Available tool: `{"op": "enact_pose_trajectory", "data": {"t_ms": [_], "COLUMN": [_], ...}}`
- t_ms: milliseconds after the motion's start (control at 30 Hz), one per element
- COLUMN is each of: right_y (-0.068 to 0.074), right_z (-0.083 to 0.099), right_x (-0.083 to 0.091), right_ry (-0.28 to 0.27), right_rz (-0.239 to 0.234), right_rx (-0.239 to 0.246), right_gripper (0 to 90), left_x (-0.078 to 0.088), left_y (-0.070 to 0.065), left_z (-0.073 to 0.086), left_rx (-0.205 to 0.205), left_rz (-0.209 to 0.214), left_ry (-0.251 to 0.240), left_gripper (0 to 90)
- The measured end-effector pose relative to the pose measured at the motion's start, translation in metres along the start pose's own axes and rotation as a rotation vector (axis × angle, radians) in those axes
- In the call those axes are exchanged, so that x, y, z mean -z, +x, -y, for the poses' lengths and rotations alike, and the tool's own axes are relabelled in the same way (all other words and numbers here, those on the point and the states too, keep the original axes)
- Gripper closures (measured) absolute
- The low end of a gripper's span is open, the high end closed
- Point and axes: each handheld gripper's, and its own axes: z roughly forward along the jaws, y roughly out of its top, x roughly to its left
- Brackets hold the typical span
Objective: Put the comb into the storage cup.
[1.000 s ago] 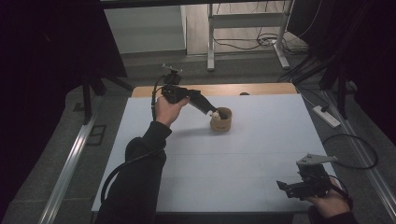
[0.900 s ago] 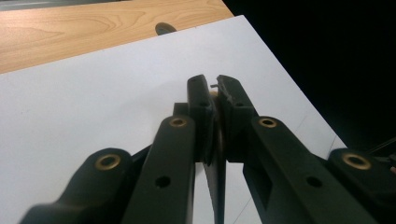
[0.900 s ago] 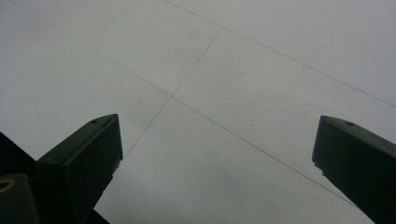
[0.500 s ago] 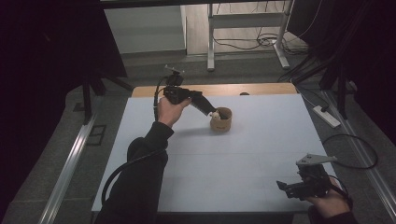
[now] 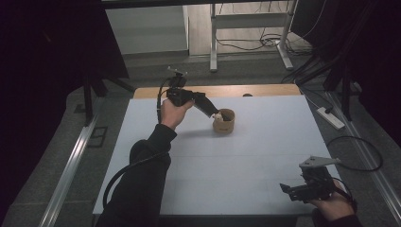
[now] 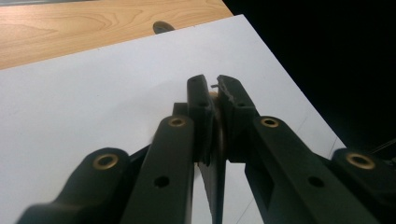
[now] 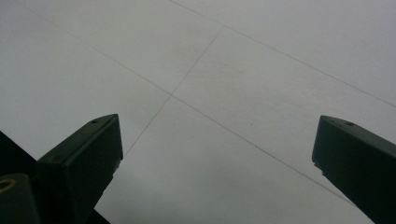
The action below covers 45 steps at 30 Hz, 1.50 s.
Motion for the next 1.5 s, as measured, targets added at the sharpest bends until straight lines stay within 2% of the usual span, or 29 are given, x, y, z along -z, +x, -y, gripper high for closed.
{"op": "enact_pose_trajectory", "data": {"t_ms": [133, 300, 600, 667, 700, 733, 767, 867, 1033, 1067, 1167, 1400, 1500], "right_y": [0.000, 0.000, 0.000, 0.000, 0.000, 0.000, 0.001, 0.000, 0.001, 0.001, 0.001, 0.000, 0.000], "right_z": [0.000, 0.000, 0.000, 0.000, 0.000, 0.000, 0.000, 0.000, 0.000, 0.000, 0.000, 0.000, 0.000], "right_x": [0.000, 0.000, 0.000, 0.000, 0.000, 0.000, 0.000, 0.000, 0.000, 0.000, 0.000, 0.001, 0.001], "right_ry": [0.000, 0.002, 0.001, 0.002, 0.002, 0.002, 0.002, 0.001, 0.001, 0.001, 0.000, -0.008, -0.012], "right_rz": [0.000, -0.001, 0.001, 0.001, 0.001, 0.001, 0.002, 0.002, 0.003, 0.003, 0.004, 0.008, 0.006], "right_rx": [0.000, 0.001, 0.002, 0.001, 0.001, 0.002, 0.002, 0.002, 0.003, 0.003, 0.004, 0.003, 0.000], "right_gripper": [2.1, 2.1, 2.1, 2.1, 2.1, 2.1, 2.1, 2.1, 2.1, 2.1, 2.1, 1.8, 1.0], "left_x": [-0.001, -0.002, -0.002, -0.002, -0.002, -0.002, -0.002, -0.003, -0.005, -0.005, -0.007, -0.009, -0.010], "left_y": [0.001, 0.000, 0.000, -0.001, -0.001, -0.002, -0.003, -0.004, -0.009, -0.009, -0.012, -0.014, -0.015], "left_z": [0.001, 0.001, 0.002, 0.003, 0.003, 0.003, 0.004, 0.005, 0.010, 0.010, 0.012, 0.016, 0.019], "left_rx": [-0.003, -0.007, -0.036, -0.062, -0.062, -0.075, -0.097, -0.114, -0.207, -0.207, -0.254, -0.280, -0.306], "left_rz": [-0.003, -0.020, -0.067, -0.081, -0.081, -0.083, -0.104, -0.114, -0.168, -0.168, -0.194, -0.210, -0.214], "left_ry": [-0.009, -0.019, -0.028, -0.038, -0.038, -0.045, -0.048, -0.051, -0.074, -0.074, -0.079, -0.075, -0.065], "left_gripper": [81.7, 75.1, 57.2, 51.8, 49.9, 49.9, 45.2, 37.6, 26.7, 24.6, 19.4, 10.0, 6.7]}}
